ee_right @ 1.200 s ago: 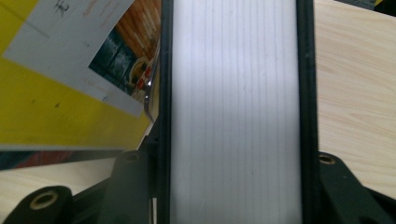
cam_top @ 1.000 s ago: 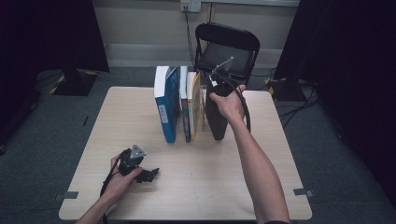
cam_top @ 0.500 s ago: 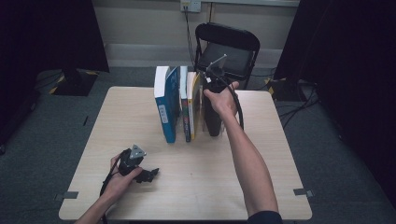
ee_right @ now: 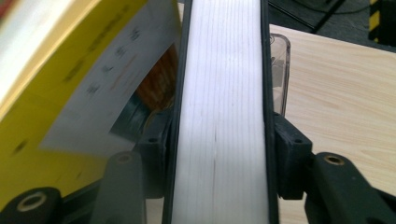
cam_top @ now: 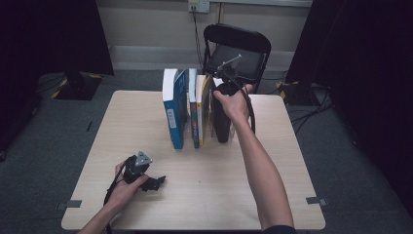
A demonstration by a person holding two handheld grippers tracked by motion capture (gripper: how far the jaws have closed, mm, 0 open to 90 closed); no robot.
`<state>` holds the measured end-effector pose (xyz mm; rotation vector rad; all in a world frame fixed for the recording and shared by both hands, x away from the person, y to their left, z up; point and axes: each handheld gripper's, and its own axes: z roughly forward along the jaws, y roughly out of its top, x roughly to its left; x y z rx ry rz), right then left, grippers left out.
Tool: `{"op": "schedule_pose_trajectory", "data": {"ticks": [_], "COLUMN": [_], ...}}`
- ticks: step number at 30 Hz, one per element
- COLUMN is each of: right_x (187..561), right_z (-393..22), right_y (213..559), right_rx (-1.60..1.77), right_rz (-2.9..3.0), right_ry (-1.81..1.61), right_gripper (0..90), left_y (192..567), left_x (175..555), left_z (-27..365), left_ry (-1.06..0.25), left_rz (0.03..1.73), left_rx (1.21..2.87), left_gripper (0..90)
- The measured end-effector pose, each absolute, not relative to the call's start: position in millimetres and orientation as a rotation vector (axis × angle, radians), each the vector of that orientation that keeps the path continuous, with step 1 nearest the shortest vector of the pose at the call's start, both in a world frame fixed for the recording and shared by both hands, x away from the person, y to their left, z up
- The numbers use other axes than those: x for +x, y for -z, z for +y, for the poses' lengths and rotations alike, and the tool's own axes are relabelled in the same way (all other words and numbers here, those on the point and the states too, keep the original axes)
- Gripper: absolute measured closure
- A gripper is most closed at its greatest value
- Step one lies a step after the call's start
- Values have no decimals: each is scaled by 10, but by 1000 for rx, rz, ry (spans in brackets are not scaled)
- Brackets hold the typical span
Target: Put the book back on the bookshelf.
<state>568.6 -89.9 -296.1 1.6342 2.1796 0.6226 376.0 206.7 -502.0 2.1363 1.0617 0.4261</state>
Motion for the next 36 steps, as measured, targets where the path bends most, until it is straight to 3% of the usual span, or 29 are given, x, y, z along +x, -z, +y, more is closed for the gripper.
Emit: {"op": "schedule_pose_trajectory", "data": {"ticks": [11,19,21,26,36], "right_x": [5282,4924,4879,4885,4864], "right_z": [-1134,-1323,-1350,-1378,-1200], "right_y": [3209,3449,3538,3727,3719], "right_rx": [1500,1328,1315,1337,1351], "right_rz": [2161,2074,2072,2040,1988], "right_ry": [-890,-1126,-1139,-1139,-1120], "right_gripper": [375,356,370,510,518], "left_y": [5024,5022,5021,5018,5020], "left_x": [3760,3762,3762,3772,3783], "left_z": [2066,2069,2070,2074,2070], "left_ry": [-431,-432,-431,-436,-429], "left_rz": [1061,1057,1056,1048,1046], "left_rx": [2134,2140,2142,2153,2151], "left_gripper": [0,0,0,0,0]}}
